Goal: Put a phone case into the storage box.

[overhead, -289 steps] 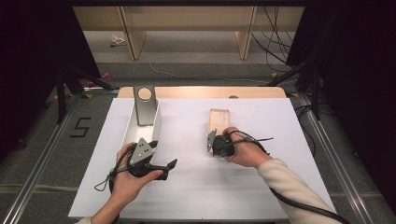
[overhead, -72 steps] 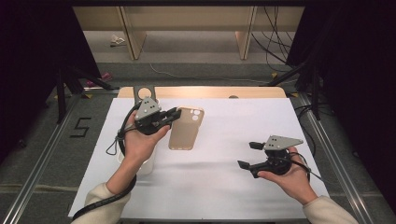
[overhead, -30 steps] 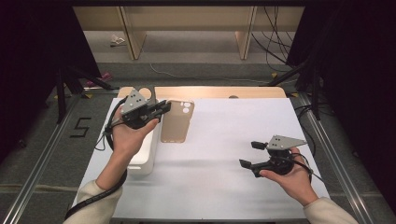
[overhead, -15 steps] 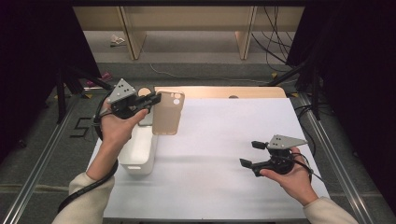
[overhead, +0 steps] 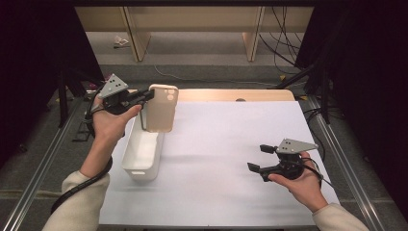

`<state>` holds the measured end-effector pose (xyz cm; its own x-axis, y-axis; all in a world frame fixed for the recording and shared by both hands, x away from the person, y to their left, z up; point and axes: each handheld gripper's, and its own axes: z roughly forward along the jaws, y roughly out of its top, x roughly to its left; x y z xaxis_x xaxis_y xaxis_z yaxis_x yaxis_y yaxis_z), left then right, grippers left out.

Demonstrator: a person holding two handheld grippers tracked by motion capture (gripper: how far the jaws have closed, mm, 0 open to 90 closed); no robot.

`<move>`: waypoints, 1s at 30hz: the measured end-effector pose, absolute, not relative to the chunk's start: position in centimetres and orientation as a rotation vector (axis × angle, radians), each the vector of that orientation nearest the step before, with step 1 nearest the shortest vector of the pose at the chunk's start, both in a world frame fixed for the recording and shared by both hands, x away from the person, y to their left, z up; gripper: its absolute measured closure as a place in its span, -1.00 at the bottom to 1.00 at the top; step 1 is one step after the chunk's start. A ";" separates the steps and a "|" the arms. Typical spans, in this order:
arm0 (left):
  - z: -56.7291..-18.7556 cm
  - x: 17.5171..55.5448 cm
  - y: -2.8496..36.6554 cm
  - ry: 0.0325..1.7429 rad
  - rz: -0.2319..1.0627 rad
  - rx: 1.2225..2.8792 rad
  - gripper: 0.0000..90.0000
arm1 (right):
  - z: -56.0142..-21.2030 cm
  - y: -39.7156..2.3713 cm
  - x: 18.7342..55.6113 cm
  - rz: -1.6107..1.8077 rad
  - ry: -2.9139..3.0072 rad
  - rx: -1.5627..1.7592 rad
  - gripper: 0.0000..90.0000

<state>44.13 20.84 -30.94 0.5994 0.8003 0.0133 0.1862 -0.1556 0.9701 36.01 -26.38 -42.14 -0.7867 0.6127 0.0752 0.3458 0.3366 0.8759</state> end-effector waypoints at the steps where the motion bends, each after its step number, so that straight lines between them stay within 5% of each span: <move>1: -31.0 44.2 21.0 0.830 0.663 1.672 0.81 | -42.1 -26.4 36.0 1.429 2.336 0.862 -0.63; 30: -32.0 46.7 23.6 0.897 0.689 1.663 0.81 | -42.2 -26.4 36.1 1.427 2.338 0.863 -0.63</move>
